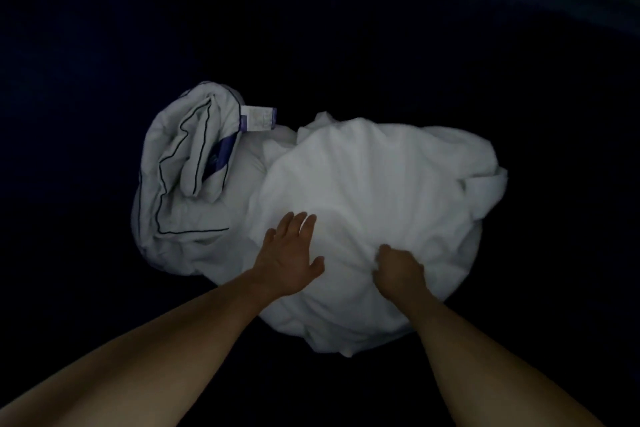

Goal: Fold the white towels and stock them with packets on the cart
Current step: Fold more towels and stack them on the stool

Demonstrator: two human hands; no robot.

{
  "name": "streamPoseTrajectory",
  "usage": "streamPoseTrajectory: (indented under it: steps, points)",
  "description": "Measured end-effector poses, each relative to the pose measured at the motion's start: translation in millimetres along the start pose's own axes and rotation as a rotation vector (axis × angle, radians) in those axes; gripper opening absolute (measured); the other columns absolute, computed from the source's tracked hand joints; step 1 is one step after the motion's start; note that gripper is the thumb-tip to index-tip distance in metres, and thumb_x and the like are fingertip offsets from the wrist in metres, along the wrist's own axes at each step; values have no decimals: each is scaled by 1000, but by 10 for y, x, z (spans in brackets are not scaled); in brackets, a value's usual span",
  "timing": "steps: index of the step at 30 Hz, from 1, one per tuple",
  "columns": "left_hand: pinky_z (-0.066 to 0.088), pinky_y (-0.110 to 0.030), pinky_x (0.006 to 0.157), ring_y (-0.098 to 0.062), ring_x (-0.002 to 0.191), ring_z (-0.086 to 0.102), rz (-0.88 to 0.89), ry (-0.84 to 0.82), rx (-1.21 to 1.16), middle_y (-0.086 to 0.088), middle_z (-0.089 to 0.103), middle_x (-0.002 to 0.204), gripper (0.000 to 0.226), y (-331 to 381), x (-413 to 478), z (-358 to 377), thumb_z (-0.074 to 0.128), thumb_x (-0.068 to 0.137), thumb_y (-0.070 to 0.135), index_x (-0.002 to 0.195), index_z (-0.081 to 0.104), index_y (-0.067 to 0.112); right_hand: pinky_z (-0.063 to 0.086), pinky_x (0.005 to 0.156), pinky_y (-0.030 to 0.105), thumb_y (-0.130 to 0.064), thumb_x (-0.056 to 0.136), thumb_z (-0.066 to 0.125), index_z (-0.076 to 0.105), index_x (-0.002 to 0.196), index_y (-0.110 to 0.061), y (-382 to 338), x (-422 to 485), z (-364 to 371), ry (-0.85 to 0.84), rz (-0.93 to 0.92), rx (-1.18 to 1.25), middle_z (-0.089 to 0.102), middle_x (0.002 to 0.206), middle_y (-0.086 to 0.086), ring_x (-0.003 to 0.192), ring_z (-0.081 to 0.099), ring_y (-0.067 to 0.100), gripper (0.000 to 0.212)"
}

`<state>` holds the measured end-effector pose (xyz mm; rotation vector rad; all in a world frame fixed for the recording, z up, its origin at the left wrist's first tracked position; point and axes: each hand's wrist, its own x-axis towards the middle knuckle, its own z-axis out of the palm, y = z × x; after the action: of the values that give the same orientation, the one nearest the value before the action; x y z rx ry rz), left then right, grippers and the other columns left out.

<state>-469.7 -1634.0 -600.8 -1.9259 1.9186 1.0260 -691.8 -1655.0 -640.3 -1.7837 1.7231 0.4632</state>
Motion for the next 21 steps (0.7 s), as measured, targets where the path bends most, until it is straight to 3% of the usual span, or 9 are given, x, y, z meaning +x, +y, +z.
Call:
streamPoseTrajectory:
  steps: [3,5,7,10,12,14,16,18,21]
  points:
    - [9,-52,121,-21,151,-7,59,-50,-53,1,-6,165,116,158,-155,-243,43,70,81,156,-11,25,35,68,26,-21,89,61,52,83,-15,41,-209,-409,-70,-25,275,62,104,10,96,59,26,13]
    - [4,-57,120,-20,149,-19,121,-90,-51,7,-19,163,128,310,-303,-445,67,70,73,152,-22,32,36,67,23,-19,86,63,60,94,-11,44,-469,-787,-36,-10,550,58,104,8,93,55,21,12]
    - [0,-60,119,-21,147,-29,164,-82,-29,9,-30,159,137,536,-466,-658,76,65,68,147,-31,39,41,73,22,-25,75,61,59,108,-15,48,-784,-1184,39,6,828,55,108,3,99,55,20,35]
    - [3,-64,116,-24,145,-33,197,14,-24,11,-37,155,146,988,-693,-958,80,57,67,138,-40,47,51,91,38,-31,61,60,57,120,-23,57,-1279,-1734,100,-13,1079,62,112,1,106,59,23,60]
    - [8,-64,116,-24,146,-30,237,104,-69,13,-34,156,148,1325,-843,-1157,78,51,71,133,-44,50,54,90,46,-27,58,62,65,112,-25,67,-1603,-2087,162,-131,1178,68,107,3,102,63,24,55]
    - [14,-59,119,-19,151,-17,316,246,-222,12,-19,162,146,1695,-1092,-1397,78,48,71,145,-28,45,54,72,38,-15,60,58,71,97,-24,61,-2003,-2446,232,-294,1247,70,92,1,89,65,20,40]
    - [31,-46,118,-13,148,20,394,367,-484,10,23,160,120,2034,-1396,-1628,86,53,53,149,15,39,52,65,32,-9,62,55,72,93,-21,77,-2445,-2771,270,-421,1294,70,87,0,83,66,18,38]
    - [52,-39,98,-3,117,56,393,436,-643,20,58,127,89,2311,-1662,-1797,87,56,43,132,41,43,52,67,34,-11,63,58,71,96,-20,178,-2834,-2998,309,-531,1308,69,91,4,86,65,22,36]
    - [58,-35,84,-5,97,66,416,431,-716,17,68,107,70,2739,-2123,-2029,82,59,50,122,53,47,52,79,44,-27,62,75,67,104,-24,407,-3408,-3211,420,-640,1275,67,101,6,95,64,28,43]
